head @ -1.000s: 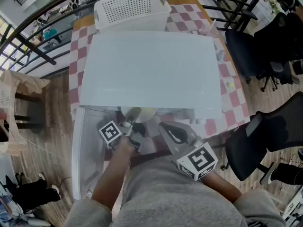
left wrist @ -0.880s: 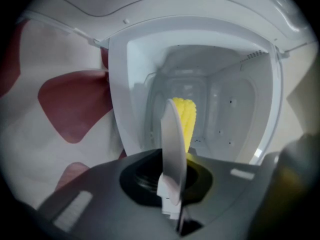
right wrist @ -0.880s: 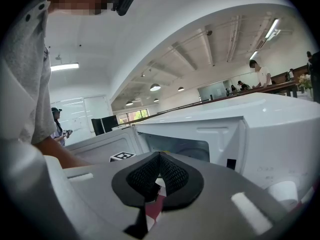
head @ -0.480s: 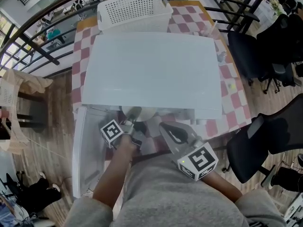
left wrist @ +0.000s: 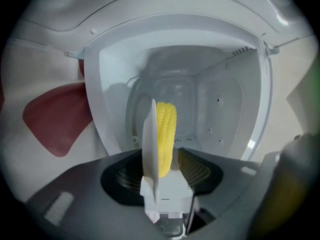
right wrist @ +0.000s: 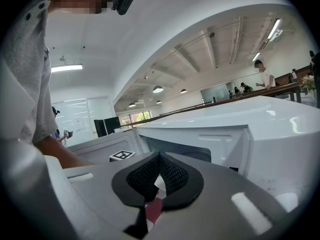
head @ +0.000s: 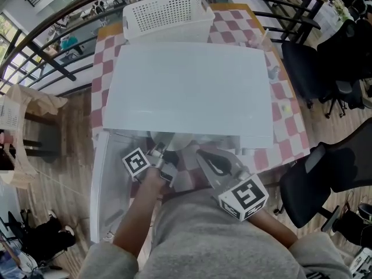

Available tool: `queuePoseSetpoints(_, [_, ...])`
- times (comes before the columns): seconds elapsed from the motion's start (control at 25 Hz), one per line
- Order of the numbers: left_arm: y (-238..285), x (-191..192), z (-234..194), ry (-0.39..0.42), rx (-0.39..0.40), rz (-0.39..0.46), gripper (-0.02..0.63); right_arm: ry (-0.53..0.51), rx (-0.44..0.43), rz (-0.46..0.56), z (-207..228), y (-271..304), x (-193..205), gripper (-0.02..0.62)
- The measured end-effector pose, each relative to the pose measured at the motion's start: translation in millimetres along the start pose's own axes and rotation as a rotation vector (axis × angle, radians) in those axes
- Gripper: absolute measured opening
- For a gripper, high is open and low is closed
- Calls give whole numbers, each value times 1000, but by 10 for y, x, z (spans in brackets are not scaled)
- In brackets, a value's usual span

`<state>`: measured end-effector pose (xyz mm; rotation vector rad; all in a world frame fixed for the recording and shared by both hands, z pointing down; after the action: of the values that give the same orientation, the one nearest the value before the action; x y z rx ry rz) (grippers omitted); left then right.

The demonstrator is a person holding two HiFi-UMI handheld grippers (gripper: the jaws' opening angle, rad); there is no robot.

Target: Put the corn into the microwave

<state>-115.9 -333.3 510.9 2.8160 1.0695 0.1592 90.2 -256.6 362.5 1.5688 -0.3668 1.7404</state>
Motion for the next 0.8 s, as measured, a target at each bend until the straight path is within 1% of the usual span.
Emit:
queuePoseSetpoints(0.2, [-15, 56, 38, 56, 7, -56, 254, 4, -7, -7, 11, 1, 5, -2])
queuePoseSetpoints(0.32, [-33, 105, 53, 86, 6, -112, 291, 2, -10, -8, 9, -1, 15, -2])
queuePoseSetpoints(0.4, [-45, 145, 48, 127, -11, -168, 380, 3, -9, -10, 17, -10, 19, -2])
queuePoseSetpoints(0.44, [-50, 159, 45, 158, -20, -195, 409, 6, -7, -11, 23, -14, 19, -2])
queuePoseSetpoints(0.52, [-55, 171, 58, 213, -29, -231, 410, 9, -5, -9, 32, -18, 20, -2])
queuePoseSetpoints(0.56, [-54, 169, 65, 226, -34, -239, 411, 10, -4, -6, 34, -17, 22, -2])
queuePoseSetpoints(0.72, [-24, 161, 87, 261, -58, -254, 415, 11, -7, -2, 46, -11, 19, -2])
queuePoseSetpoints(0.8, [-12, 167, 101, 279, -60, -271, 435, 10, -8, -2, 51, -3, 16, -2])
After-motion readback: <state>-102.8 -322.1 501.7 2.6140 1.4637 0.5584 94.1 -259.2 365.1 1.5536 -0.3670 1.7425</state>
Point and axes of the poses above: the fingertips, and each gripper's own axes: y forward along the fingers, z to its right, x out of its underside, the point moved 9 cm from there along -y, backward along the fingers, and after that the axes turned 2 degrees about -y, right-handed, at the moved point
